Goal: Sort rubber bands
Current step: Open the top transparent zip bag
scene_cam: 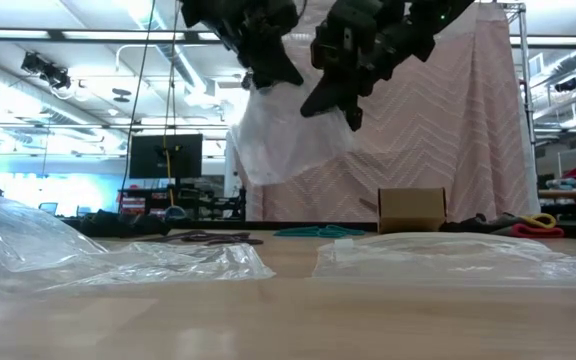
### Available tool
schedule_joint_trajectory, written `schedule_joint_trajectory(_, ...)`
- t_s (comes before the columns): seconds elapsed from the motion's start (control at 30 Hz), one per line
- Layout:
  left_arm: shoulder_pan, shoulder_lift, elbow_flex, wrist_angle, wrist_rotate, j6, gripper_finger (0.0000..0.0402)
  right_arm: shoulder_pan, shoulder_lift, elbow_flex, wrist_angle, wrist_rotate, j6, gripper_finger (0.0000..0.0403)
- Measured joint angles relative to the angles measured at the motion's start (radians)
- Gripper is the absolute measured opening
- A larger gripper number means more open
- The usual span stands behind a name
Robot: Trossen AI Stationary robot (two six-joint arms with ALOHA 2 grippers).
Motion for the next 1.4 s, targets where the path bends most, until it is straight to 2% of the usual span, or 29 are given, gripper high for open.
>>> schedule_joint_trajectory(0.17,-0.025,0.05,-0.001,0.03,0.033,-0.013,0.0,-0.017,0.0,0.009,-0.013,-0.014,-0.002,0.0)
schedule_joint_trajectory(0.37,-0.028,0.052,-0.001,0.035,0.0,-0.022,0.0,-0.021,0.001,0.012,-0.072,-0.024,-0.046,0.0004)
schedule_joint_trajectory(0.43,-0.019,0.04,-0.002,0.027,-0.002,-0.022,0.0,-0.014,0.001,0.012,-0.072,-0.064,-0.074,0.0016)
schedule_joint_trajectory(0.53,-0.002,0.031,-0.002,-0.01,-0.013,-0.013,0.0,-0.01,0.001,0.012,-0.062,-0.128,-0.059,0.0052)
schedule_joint_trajectory(0.67,0.013,0.032,-0.004,-0.096,-0.066,0.028,0.0,-0.01,0.0,0.012,-0.058,-0.18,-0.023,0.012)
schedule_joint_trajectory(0.83,0.024,0.032,-0.004,-0.121,-0.071,0.055,0.0,-0.01,0.0,0.012,-0.058,-0.212,0.04,0.0203)
schedule_joint_trajectory(0.97,0.025,0.032,-0.003,-0.158,-0.065,0.069,0.0,-0.024,0.0,0.012,-0.059,-0.228,0.124,0.0237)
schedule_joint_trajectory(1.1,0.025,0.032,-0.003,-0.201,-0.065,0.08,0.0,-0.031,-0.013,0.013,-0.063,-0.194,0.139,0.0235)
schedule_joint_trajectory(1.23,0.027,0.016,-0.003,-0.216,-0.069,0.084,0.0,-0.03,-0.043,0.013,-0.103,-0.085,0.135,0.0208)
schedule_joint_trajectory(1.33,0.027,-0.003,-0.003,-0.204,-0.073,0.084,0.0,-0.032,-0.052,0.013,-0.14,-0.019,0.151,0.0162)
schedule_joint_trajectory(1.4,0.027,-0.012,-0.003,-0.192,-0.074,0.079,0.0,-0.032,-0.052,0.013,-0.168,-0.015,0.153,0.0108)
